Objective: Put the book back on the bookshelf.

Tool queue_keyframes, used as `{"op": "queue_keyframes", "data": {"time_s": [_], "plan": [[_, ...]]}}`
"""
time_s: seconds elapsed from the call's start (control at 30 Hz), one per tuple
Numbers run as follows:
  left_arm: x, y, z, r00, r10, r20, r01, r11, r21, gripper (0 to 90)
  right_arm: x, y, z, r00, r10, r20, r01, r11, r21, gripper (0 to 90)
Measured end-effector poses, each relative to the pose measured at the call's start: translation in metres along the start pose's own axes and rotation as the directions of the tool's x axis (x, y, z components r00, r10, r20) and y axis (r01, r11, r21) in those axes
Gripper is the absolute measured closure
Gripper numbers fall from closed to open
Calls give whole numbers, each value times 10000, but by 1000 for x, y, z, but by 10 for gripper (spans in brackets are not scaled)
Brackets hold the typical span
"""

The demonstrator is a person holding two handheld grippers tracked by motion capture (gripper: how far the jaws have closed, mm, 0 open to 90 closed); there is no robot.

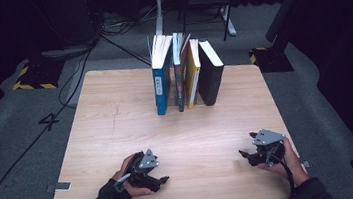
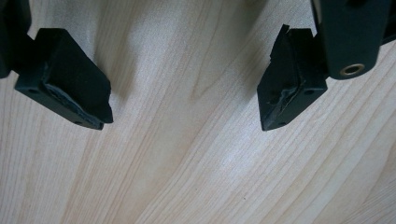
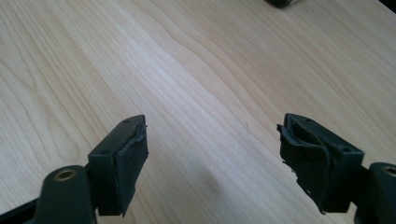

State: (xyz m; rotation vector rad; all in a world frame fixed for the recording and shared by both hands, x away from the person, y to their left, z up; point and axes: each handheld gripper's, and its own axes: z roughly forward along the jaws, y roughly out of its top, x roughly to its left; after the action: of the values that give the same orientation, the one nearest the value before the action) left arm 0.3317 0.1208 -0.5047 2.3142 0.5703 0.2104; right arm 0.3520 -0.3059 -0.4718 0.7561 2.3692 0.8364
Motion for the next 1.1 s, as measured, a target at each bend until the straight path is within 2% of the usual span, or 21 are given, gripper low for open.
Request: {"op": "queue_keyframes", "data": {"time_s": [0.27,0.47,0.57,0.67,0.73,0.8,0.83,0.9,1.1], "plan": [[0,0,0,10000,-15,-22,15,10000,8,177,-3,-25,-8,9988,476,-94,-478,9988,-122,231],[0,0,0,10000,-60,-61,60,10000,1,177,-7,-43,-14,9930,1167,-171,-1171,9927,-280,227],[0,-1,-1,9999,-76,-114,76,10000,26,177,-10,-52,-16,9879,1532,-254,-1539,9877,-277,220],[0,-1,-1,9999,-101,-132,102,9999,24,178,-14,-62,-17,9790,2005,-375,-2014,9793,-203,215],[0,-1,-1,9999,-100,-131,100,9999,27,177,-17,-69,-18,9701,2405,-324,-2412,9703,-192,201],[0,-1,-1,9999,-101,-131,101,9999,26,178,-20,-74,-18,9578,2829,-517,-2843,9585,-230,191],[0,-1,-1,9998,-112,-133,112,9999,18,178,-20,-74,-18,9578,2829,-517,-2843,9585,-230,191],[0,-1,-1,9999,-103,-128,103,9999,27,177,-24,-78,-19,9485,3094,-684,-3109,9504,-115,182],[0,-1,-1,9999,-101,-136,102,9999,28,177,-25,-78,-20,9496,3059,-678,-3075,9515,-129,181]]}}
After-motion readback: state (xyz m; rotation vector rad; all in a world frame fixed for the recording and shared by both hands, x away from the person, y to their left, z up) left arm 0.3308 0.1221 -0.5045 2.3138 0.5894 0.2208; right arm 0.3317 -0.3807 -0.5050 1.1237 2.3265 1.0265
